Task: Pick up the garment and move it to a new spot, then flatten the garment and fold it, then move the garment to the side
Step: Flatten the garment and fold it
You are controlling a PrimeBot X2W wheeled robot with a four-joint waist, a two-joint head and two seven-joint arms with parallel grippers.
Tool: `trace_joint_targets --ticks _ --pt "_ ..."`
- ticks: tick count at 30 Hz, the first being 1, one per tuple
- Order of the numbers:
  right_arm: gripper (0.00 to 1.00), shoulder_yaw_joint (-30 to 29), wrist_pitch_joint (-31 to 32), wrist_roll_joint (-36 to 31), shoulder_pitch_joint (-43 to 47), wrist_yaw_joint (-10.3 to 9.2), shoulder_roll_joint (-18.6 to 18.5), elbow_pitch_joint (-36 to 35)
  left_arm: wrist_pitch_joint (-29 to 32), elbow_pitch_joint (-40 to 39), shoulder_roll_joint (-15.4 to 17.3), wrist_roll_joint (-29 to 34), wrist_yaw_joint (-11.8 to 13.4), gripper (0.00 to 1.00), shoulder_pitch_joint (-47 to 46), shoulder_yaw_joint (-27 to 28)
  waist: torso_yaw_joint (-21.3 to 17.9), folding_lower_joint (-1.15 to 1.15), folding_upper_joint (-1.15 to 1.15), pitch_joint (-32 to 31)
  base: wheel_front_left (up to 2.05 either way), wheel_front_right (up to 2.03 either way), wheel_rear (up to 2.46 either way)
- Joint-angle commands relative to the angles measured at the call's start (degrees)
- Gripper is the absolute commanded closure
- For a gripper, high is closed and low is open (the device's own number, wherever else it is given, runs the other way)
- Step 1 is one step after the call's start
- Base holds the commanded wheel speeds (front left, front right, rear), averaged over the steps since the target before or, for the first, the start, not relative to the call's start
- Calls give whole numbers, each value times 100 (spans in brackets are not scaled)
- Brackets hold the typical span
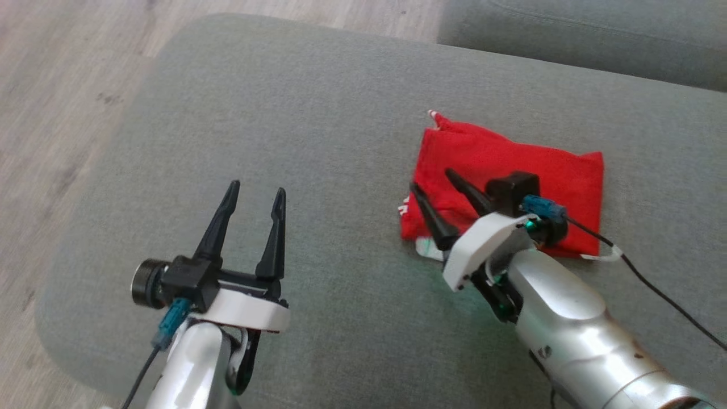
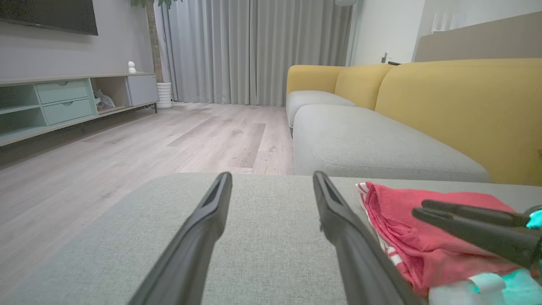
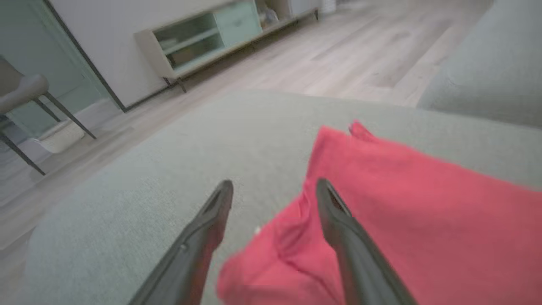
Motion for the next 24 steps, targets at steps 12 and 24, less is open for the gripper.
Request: trace_joint_targets --ticks 12,24 --pt "0 -844 -383 -771 -239 -5 93 -1154 -30 -289 81 -11 150 0 -51 442 -953 -1 0 -297 0 0 0" --pt "0 -3289 -386 -3095 1572 -5 93 -3172 -30 -618 43 -34 327 0 429 744 -1731 -1 0 -557 0 0 0"
